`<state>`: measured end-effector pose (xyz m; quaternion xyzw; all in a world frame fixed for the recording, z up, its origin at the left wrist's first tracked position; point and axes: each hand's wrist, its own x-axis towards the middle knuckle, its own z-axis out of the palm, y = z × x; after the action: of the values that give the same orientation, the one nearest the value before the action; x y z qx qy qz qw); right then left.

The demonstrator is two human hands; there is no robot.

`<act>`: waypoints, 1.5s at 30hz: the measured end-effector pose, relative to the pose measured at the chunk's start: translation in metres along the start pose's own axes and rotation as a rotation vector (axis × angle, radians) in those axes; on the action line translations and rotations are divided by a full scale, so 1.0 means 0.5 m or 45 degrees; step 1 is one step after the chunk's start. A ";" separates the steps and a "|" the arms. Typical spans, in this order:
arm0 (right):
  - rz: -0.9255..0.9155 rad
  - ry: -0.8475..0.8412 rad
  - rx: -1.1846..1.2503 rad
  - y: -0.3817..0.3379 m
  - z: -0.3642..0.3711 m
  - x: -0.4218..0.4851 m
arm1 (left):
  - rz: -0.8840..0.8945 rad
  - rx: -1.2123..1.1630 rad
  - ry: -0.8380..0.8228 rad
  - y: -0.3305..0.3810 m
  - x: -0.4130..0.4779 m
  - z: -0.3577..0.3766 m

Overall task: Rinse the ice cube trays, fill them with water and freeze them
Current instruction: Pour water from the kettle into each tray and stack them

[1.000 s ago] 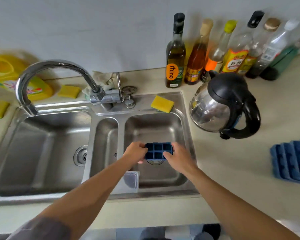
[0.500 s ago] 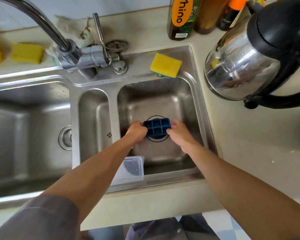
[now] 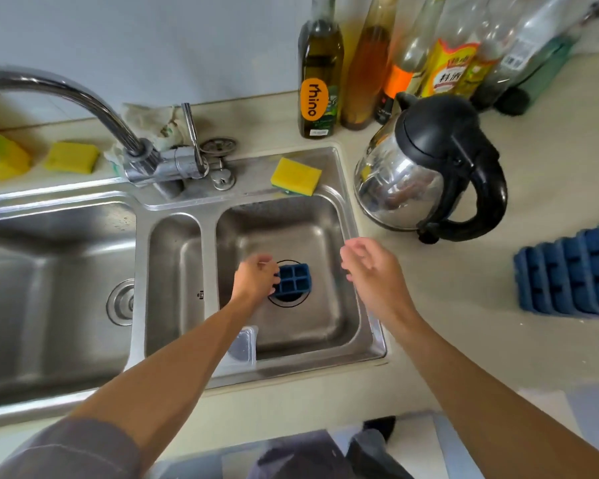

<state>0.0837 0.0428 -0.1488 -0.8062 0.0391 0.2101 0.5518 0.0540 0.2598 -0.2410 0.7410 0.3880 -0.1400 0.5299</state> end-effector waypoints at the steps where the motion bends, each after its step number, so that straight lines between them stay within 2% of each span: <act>1: -0.047 0.049 0.047 -0.025 -0.034 -0.017 | 0.037 -0.016 0.019 0.014 -0.018 0.005; 5: -0.246 0.231 0.136 -0.111 -0.158 -0.058 | 0.160 -0.066 0.092 0.095 -0.094 0.037; 10: -0.395 0.514 0.158 -0.153 -0.274 -0.050 | 0.313 -0.091 0.012 0.201 -0.178 0.077; 13: -0.399 0.601 0.139 -0.156 -0.317 -0.022 | 0.408 -0.070 -0.042 0.254 -0.212 0.090; 20: -0.310 0.569 0.123 -0.129 -0.320 0.062 | 0.468 -0.056 -0.166 0.300 -0.244 0.085; 27: -0.295 0.566 0.267 -0.106 -0.289 0.097 | 0.401 -0.042 -0.218 0.284 -0.213 0.046; 33: -0.248 0.431 0.294 -0.083 -0.286 0.082 | 0.361 -0.089 -0.254 0.276 -0.175 0.034; 45: -0.067 0.416 0.383 -0.077 -0.261 0.018 | 0.340 -0.177 -0.264 0.269 -0.185 0.087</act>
<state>0.1417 -0.0590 -0.0791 -0.7389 0.1377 0.0539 0.6574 0.0991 0.1632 -0.1099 0.7291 0.2381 -0.1168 0.6309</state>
